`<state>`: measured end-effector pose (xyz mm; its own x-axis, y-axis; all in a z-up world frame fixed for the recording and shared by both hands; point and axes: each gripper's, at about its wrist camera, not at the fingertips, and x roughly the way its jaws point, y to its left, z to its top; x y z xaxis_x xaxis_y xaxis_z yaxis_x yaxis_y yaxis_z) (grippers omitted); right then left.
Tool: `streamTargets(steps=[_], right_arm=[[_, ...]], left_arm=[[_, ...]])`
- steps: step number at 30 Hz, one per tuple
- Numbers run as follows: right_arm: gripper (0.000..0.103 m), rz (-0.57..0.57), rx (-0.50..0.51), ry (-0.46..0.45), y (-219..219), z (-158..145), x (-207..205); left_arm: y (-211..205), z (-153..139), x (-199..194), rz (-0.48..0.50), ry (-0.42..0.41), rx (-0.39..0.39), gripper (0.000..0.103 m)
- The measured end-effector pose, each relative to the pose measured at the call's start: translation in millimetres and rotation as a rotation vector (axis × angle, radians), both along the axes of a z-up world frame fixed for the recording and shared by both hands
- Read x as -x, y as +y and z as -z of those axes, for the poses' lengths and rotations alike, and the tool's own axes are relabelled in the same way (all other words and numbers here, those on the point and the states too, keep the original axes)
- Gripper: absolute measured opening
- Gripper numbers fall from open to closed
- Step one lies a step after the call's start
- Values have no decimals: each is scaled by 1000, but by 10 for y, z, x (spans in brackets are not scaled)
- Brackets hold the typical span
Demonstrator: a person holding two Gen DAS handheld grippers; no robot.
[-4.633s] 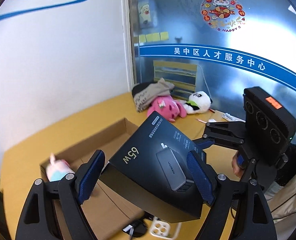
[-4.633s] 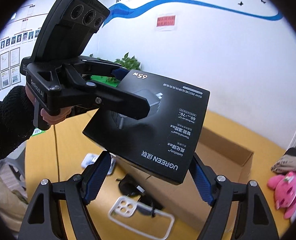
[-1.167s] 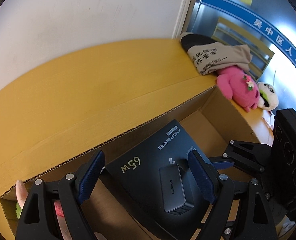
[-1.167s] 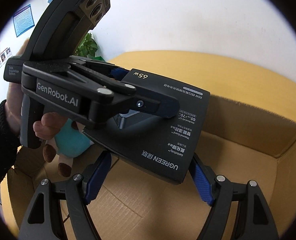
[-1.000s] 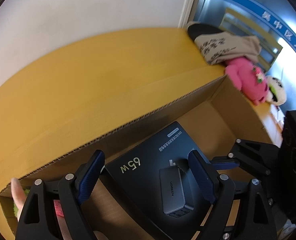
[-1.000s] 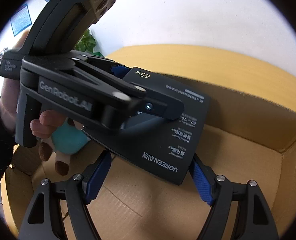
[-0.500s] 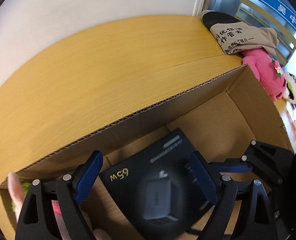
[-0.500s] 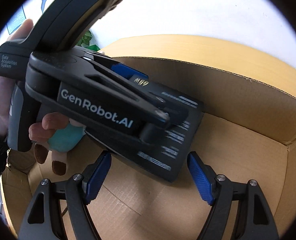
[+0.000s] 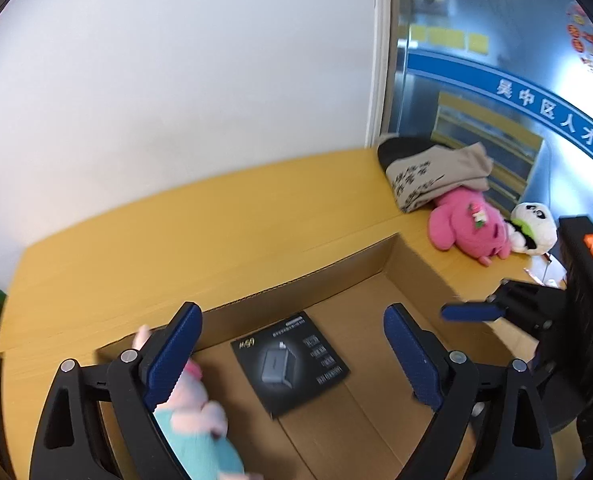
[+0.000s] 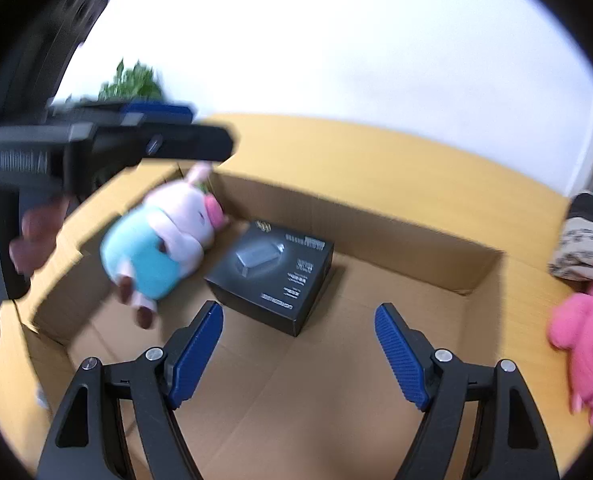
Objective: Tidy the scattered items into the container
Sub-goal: 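Open the left gripper and withdraw it from the box, then move the left gripper to the white-rimmed phone case and grip its rim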
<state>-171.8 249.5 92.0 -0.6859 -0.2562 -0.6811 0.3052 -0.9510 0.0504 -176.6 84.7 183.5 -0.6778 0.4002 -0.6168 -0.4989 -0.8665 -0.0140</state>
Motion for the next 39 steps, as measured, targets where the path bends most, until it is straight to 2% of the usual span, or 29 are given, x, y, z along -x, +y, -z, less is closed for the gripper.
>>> streamTargets(steps=[3, 5, 9, 11, 18, 22, 27, 35, 39], right_arm=[[79, 54, 19, 44, 331, -145, -261], [79, 90, -4, 73, 389, -109, -614], [79, 122, -19, 96, 456, -380, -1164], [79, 145, -15, 100, 470, -436, -1317], [79, 174, -23, 103, 428, -507, -1676], [79, 171, -32, 110, 355, -518, -1676], [79, 163, -48, 130, 299, -573, -1718], [79, 160, -54, 123, 253, -540, -1790], [79, 158, -69, 114, 269, -487, -1810]], left_arm=[[-104, -146, -454, -47, 51, -14, 96], [-197, -216, -779, -91, 88, -24, 96], [-377, -204, -1398, -167, 120, -76, 99], [-436, -168, -1650, -184, 119, -97, 99], [-443, -55, -2314, -237, 144, -70, 99], [-445, -16, -2553, -260, 156, -48, 99], [-468, 13, -2721, -275, 153, -74, 99], [-451, 96, -2750, -305, 135, -74, 99], [-458, 189, -2696, -303, 101, -98, 99]])
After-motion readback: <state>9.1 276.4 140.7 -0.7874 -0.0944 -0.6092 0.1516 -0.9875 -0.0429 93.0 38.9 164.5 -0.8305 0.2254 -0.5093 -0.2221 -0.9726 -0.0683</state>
